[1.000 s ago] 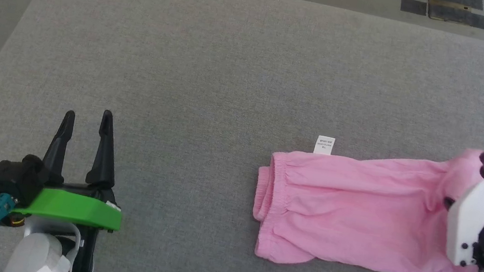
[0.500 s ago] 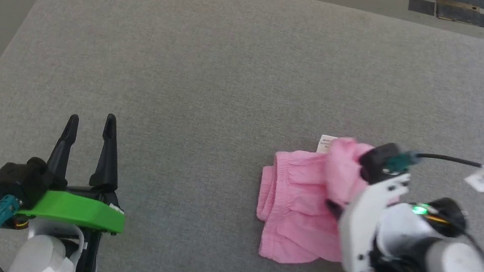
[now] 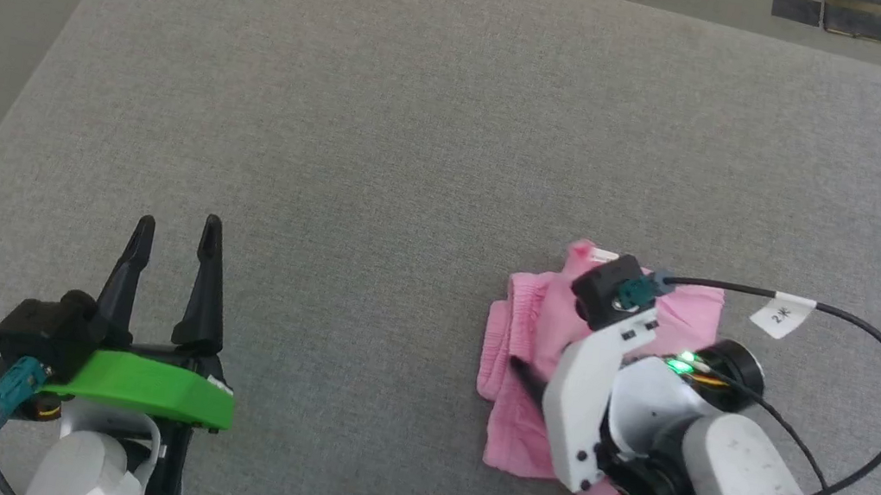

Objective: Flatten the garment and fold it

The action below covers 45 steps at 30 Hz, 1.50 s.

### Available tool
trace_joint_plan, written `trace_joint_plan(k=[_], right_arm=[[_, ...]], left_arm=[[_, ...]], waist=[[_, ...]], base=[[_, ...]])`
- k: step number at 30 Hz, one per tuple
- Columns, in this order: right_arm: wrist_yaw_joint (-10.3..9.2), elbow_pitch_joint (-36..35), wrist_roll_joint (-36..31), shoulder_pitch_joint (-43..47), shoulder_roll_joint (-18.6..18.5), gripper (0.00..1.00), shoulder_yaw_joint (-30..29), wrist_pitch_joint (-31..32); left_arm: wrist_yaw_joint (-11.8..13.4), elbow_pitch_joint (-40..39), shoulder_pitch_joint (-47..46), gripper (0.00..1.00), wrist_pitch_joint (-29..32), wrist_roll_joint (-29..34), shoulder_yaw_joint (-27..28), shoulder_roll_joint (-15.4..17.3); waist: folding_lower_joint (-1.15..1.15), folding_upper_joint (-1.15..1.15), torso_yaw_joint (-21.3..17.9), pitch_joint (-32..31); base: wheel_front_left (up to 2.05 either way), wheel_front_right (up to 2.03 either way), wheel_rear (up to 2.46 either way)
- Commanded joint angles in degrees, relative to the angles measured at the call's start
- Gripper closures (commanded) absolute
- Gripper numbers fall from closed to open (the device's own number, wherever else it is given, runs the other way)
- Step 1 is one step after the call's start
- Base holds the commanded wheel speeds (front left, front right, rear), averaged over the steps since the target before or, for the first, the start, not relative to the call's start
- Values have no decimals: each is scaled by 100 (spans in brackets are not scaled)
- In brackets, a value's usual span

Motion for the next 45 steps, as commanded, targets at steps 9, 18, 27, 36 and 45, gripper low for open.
trace_joint_plan(k=[9,18,27,36,45], right_arm=[[-8,-676,389,-205,28,0,325,-355],[-8,-1240,-658,359,-258,0,-963,-517],[-8,-799,-1145,1066,-131,0,-1359,-205],[-8,101,-1283,966,27,0,-1292,-220],[-8,175,-1107,621,-290,100,-1061,-282]], left_arm=[[13,66,78,0,-23,-8,8,35],[48,-30,42,0,-24,63,-43,64],[63,-127,50,0,-24,134,-17,55],[47,-123,3,0,-24,187,-51,30],[93,-137,70,0,-25,186,46,16]], waist=[[0,0,-223,-200],[0,0,-437,-236],[0,0,-481,-97],[0,0,-398,14],[0,0,-477,-38]], base=[[0,0,0],[0,0,0],[0,0,0],[0,0,0],[0,0,0]])
